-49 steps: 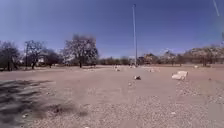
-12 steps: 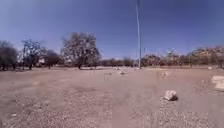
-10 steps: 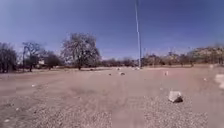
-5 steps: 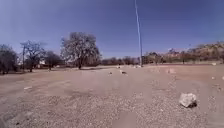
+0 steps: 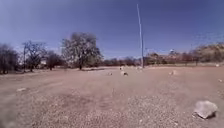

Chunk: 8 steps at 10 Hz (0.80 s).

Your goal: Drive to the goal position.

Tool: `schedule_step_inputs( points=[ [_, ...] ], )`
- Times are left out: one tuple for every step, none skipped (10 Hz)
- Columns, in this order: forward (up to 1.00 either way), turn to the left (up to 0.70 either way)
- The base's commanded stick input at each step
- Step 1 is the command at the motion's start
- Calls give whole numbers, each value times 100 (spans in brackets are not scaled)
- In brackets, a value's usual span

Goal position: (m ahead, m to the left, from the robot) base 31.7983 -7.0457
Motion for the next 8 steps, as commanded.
schedule_step_inputs(
  points=[
    [70, 0],
    [70, 0],
    [70, 0],
    [70, 0],
    [70, 0],
    [70, 0],
    [70, 0],
    [70, 0]
  ],
)
